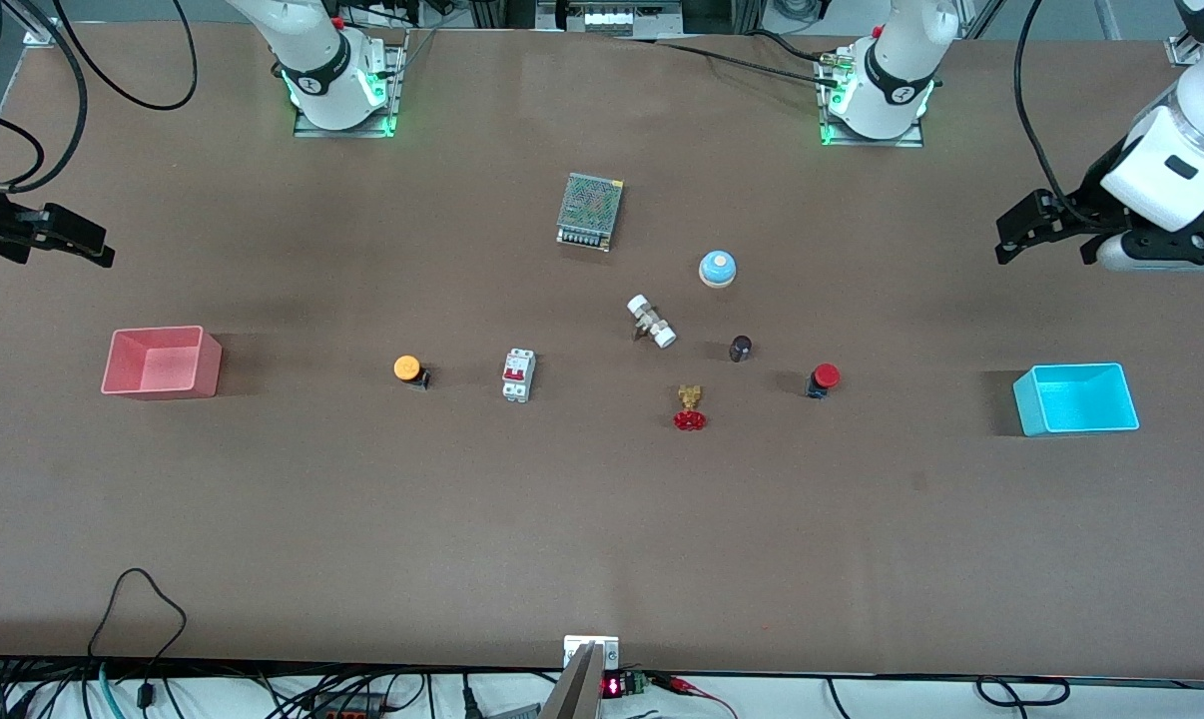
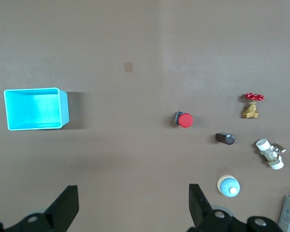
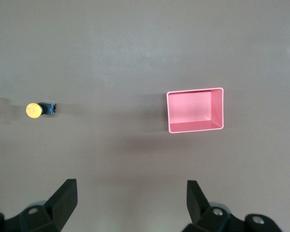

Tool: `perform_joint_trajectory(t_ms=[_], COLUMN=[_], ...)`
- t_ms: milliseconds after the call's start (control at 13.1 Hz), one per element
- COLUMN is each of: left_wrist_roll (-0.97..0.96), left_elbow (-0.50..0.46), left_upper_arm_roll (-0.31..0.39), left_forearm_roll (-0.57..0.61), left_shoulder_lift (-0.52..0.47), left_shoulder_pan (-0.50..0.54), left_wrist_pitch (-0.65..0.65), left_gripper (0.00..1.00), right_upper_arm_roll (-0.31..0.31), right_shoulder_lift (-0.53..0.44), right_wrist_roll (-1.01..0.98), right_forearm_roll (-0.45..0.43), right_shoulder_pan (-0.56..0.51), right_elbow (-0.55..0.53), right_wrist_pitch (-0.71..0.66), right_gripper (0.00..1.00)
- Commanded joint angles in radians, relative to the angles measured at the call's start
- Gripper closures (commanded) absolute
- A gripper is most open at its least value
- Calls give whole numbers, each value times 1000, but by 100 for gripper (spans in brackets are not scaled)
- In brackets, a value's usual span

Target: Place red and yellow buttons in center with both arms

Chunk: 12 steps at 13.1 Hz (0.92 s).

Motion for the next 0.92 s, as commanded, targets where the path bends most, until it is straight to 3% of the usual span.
perform_joint_trajectory(t_ms=[0,840], left_wrist_roll=[34,83], left_elbow=[16,41], left_upper_arm_roll=[-2,-2], left_forearm_roll=[1,1], left_shoulder_lift=[0,13], left_shoulder_pan=[3,4], left_wrist_pitch=[-18,-47], left_gripper=[0,0], right_upper_arm_roll=[6,4], right_shoulder_lift=[-57,-73], right_wrist_roll=[10,13], right_forearm_roll=[12,14], right_shoulder_pan=[-9,-8], right_elbow=[-51,-62], right_wrist_pitch=[-4,-7], right_gripper=[0,0])
